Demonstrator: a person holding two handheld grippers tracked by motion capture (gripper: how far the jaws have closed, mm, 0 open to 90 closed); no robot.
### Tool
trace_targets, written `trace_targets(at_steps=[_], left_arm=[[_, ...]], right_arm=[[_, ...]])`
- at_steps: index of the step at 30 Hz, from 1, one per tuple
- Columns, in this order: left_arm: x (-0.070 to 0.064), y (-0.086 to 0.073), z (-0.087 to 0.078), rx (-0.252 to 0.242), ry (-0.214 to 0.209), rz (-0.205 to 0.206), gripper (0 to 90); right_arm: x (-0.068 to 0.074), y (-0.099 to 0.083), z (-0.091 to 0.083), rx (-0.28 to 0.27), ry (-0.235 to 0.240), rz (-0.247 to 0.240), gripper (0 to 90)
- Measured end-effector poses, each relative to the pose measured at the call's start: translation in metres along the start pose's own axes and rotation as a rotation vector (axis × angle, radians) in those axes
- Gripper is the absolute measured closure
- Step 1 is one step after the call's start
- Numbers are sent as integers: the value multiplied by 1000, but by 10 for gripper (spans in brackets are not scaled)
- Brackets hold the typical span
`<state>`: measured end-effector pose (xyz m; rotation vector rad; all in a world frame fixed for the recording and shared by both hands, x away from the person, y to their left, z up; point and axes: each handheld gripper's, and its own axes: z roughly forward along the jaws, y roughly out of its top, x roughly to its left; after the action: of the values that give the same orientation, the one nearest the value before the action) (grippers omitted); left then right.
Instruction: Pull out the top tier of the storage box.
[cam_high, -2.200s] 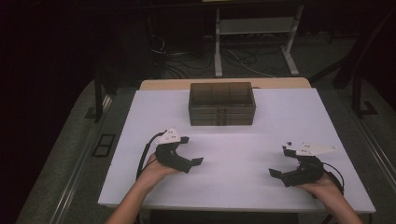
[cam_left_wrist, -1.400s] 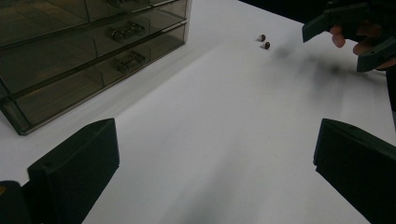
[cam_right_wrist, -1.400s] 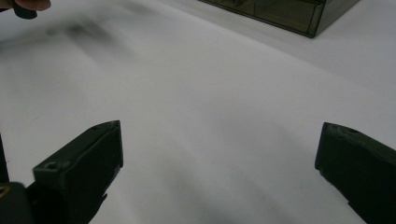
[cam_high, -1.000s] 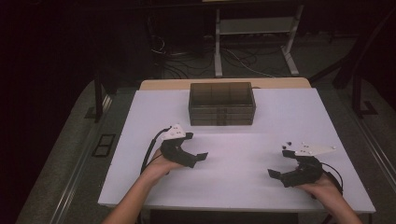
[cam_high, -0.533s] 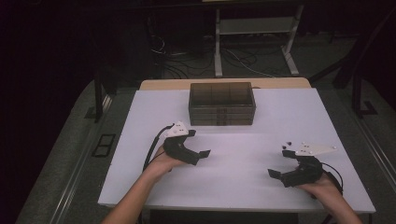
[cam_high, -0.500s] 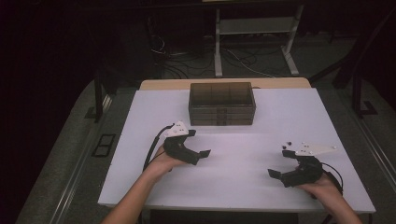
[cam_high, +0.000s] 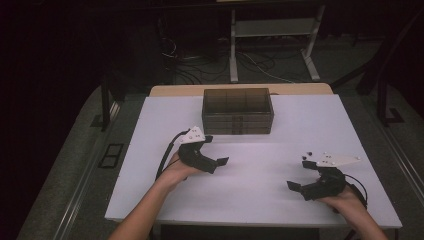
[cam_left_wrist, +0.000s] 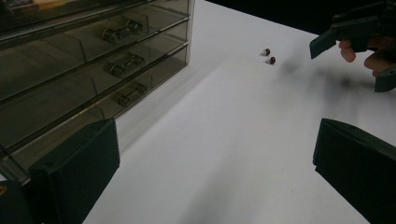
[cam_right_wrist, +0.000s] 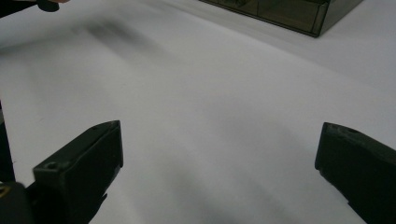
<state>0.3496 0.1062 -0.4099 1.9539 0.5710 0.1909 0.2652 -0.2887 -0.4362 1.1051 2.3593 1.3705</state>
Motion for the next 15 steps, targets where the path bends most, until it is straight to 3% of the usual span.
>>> trace_targets(at_steps=[15], left_arm=[[3, 7, 8, -3, -5, 3, 0]], right_arm=[[0, 0, 0, 0, -1, 1, 5]])
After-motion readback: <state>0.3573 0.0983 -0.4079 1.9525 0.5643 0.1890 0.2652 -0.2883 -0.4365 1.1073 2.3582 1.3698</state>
